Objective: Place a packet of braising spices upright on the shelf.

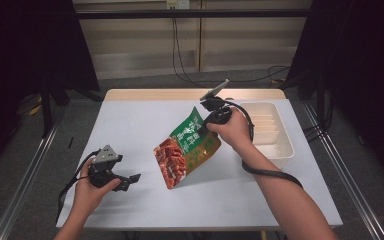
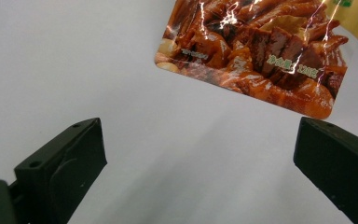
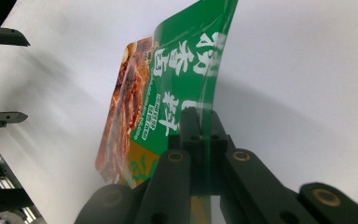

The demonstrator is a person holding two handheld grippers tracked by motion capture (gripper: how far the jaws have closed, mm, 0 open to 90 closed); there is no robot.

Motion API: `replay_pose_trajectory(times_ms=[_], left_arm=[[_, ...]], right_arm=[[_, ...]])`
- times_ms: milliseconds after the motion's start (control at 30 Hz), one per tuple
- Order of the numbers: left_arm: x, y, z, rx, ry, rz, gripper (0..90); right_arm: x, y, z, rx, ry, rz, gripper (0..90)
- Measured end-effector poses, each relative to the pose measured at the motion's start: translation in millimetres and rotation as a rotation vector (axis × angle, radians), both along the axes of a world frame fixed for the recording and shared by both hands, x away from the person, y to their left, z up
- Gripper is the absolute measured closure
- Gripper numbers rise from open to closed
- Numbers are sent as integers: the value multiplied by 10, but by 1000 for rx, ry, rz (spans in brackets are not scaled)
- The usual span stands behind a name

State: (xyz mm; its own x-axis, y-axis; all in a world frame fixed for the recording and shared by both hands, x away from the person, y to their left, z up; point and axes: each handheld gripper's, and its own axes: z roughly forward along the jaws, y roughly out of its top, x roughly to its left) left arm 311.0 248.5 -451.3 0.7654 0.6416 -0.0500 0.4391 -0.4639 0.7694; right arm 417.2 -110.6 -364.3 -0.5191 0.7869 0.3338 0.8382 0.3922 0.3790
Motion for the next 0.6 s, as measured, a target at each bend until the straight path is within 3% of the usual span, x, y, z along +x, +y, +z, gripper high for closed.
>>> replay_pose_trajectory(times_ms=[233,600], left_arm=[[-1,3,2,3,1,-2,19],[7,8,3,1,3,7,19]], right_arm=[[17,21,197,-7,-2,23,900],[-18,89,602,-64,-1,96,900]])
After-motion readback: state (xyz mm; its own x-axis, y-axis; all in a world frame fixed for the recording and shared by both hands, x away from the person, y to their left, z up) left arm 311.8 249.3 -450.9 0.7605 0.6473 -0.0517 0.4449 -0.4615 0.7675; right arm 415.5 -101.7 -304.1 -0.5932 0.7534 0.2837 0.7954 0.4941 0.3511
